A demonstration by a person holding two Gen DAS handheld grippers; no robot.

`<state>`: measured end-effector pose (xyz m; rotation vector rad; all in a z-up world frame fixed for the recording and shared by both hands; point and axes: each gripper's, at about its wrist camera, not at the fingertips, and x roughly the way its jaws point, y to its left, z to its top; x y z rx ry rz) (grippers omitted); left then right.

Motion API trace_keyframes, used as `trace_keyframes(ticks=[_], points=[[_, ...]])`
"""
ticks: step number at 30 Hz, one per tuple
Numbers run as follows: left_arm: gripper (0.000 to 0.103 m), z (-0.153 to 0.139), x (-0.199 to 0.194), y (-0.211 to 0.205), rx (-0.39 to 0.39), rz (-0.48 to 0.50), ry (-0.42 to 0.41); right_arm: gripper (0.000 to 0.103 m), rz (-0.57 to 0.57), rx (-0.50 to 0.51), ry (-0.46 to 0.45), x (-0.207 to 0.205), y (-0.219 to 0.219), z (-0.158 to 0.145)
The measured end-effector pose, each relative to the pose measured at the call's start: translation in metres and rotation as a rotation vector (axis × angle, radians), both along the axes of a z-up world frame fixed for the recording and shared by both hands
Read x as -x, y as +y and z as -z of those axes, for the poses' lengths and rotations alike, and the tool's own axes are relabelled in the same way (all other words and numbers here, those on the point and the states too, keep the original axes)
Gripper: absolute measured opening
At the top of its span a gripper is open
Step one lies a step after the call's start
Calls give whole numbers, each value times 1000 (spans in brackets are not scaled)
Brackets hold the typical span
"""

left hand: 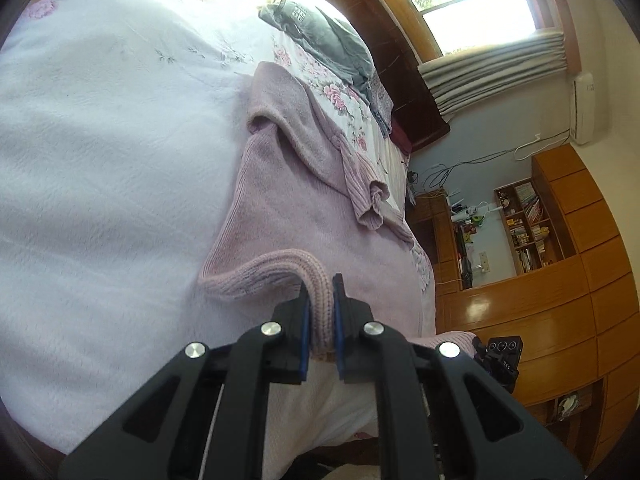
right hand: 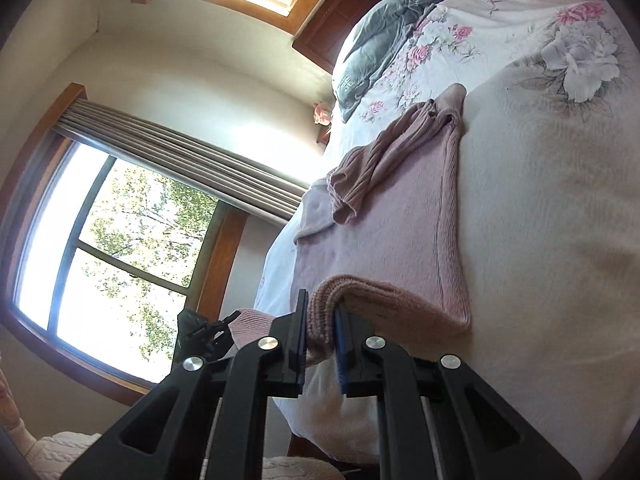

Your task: Fold small clothes

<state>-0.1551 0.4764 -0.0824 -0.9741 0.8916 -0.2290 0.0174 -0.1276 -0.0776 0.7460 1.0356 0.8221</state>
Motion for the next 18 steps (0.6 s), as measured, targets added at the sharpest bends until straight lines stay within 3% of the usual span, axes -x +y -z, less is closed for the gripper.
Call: trace_keyframes(ticks=[8,18], points=[[8,39,-62,11,-21,-36,68,11,38,55,84,-87,9,30],[13,64,-103,14,-45,-28,145,14,57,109,188,-137,18,72]])
